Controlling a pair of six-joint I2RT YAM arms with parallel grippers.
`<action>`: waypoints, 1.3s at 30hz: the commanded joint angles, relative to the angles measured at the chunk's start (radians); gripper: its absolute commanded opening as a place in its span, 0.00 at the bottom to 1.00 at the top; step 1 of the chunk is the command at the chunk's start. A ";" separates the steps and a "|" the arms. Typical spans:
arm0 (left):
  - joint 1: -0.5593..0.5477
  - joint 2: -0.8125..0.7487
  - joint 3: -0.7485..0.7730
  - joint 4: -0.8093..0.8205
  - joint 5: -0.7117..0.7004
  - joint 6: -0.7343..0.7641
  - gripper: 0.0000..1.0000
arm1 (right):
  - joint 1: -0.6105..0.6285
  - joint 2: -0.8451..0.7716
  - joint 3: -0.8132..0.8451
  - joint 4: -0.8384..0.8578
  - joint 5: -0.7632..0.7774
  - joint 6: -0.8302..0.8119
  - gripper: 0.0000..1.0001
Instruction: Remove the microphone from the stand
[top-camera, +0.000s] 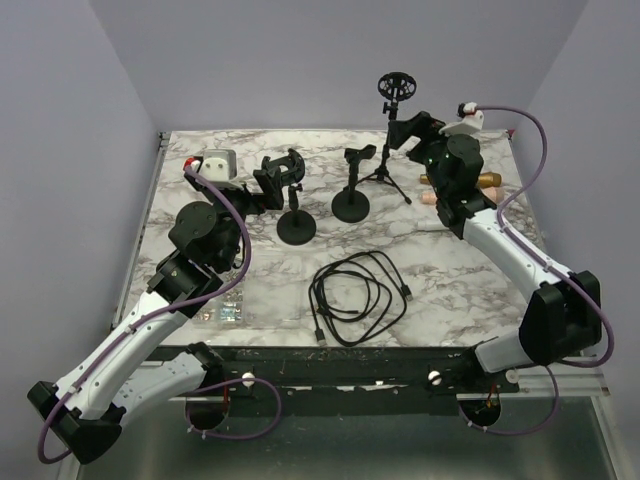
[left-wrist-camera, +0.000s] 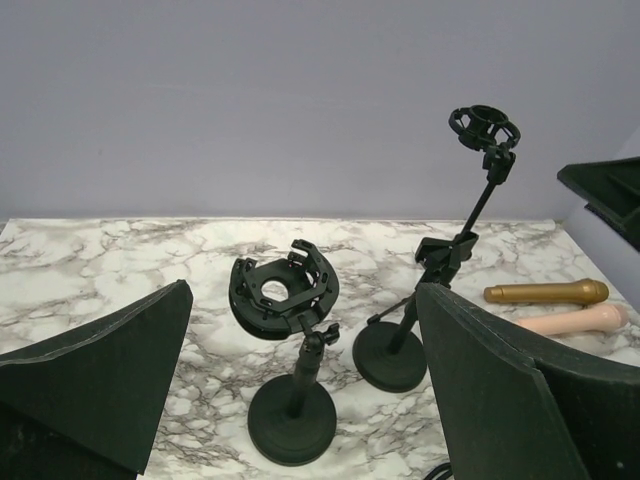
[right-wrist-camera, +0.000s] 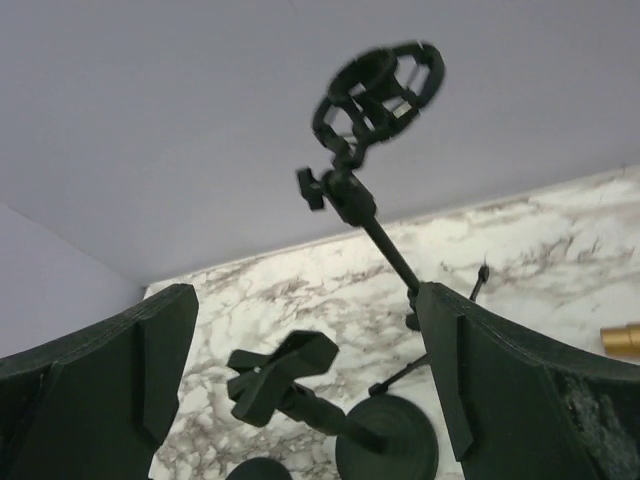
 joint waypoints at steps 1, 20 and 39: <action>-0.001 -0.011 0.030 -0.018 0.030 -0.015 0.98 | -0.099 0.039 -0.121 0.080 -0.219 0.323 1.00; -0.003 -0.032 0.033 -0.016 0.020 -0.006 0.98 | -0.257 0.555 -0.079 0.589 -0.664 0.978 0.84; -0.003 -0.030 0.032 -0.013 0.014 0.002 0.99 | -0.257 0.716 -0.024 0.686 -0.674 1.074 0.52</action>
